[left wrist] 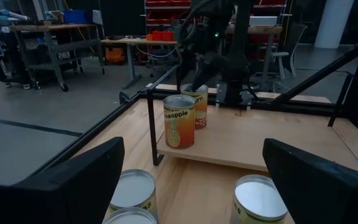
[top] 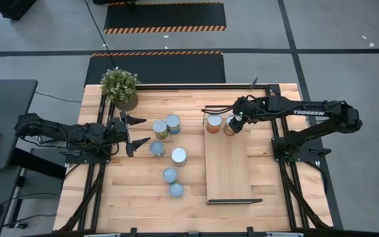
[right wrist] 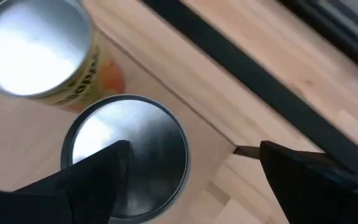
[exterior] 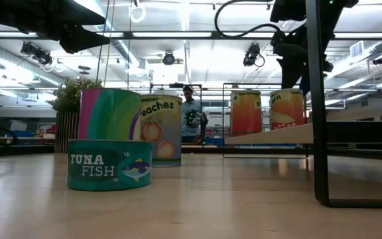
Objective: Pick and place cans onto a shelf
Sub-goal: Adjust the canned corn on the shelf
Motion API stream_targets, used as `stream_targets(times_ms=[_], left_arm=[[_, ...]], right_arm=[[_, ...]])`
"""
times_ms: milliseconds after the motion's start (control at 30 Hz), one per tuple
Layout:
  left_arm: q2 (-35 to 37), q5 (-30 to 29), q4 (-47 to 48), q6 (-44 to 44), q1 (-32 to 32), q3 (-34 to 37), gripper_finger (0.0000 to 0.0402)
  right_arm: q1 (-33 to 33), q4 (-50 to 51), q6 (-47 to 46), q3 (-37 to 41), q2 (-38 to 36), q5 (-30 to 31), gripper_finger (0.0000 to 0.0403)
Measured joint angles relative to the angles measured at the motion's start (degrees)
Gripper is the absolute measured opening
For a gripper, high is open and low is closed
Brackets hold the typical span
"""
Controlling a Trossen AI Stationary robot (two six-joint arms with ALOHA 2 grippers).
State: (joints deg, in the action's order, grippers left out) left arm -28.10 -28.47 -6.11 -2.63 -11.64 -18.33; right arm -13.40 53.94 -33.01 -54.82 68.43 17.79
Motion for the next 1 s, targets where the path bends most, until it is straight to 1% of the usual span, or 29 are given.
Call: stream_targets(times_ms=[167, 300, 467, 600, 733, 867, 1000], left_arm=[[0.0, 0.0, 0.0, 0.0, 0.0, 0.0, 0.0389], [0.0, 0.0, 0.0, 0.3, 0.0, 0.0, 0.0389], [0.0, 0.0, 0.0, 0.3, 0.0, 0.0, 0.0389], [0.0, 0.0, 0.0, 0.0, 0.0, 0.0, 0.0389], [0.0, 0.0, 0.0, -0.1, 0.0, 0.0, 0.0389], [0.0, 0.0, -0.3, 0.2, 0.0, 0.0, 0.0389], [0.0, 0.0, -0.5, 0.2, 0.0, 0.0, 0.0389]], right_arm=[[0.1, -0.6, 0.6, -0.1, 1.5, -2.5, 0.0374], [0.9, -1.0, 0.3, 0.0, 1.2, -7.1, 0.0374], [3.8, -0.6, -1.5, 0.1, 1.0, -9.3, 0.0374], [7.4, -2.7, -3.3, 0.2, 1.1, -8.8, 0.0374], [10.5, -5.8, -4.6, 0.3, 2.1, -6.2, 0.0374], [11.6, -8.0, -4.5, 0.0, 4.7, -4.3, 0.0374], [11.6, -12.5, -3.4, 0.0, 7.4, -4.3, 0.0374]])
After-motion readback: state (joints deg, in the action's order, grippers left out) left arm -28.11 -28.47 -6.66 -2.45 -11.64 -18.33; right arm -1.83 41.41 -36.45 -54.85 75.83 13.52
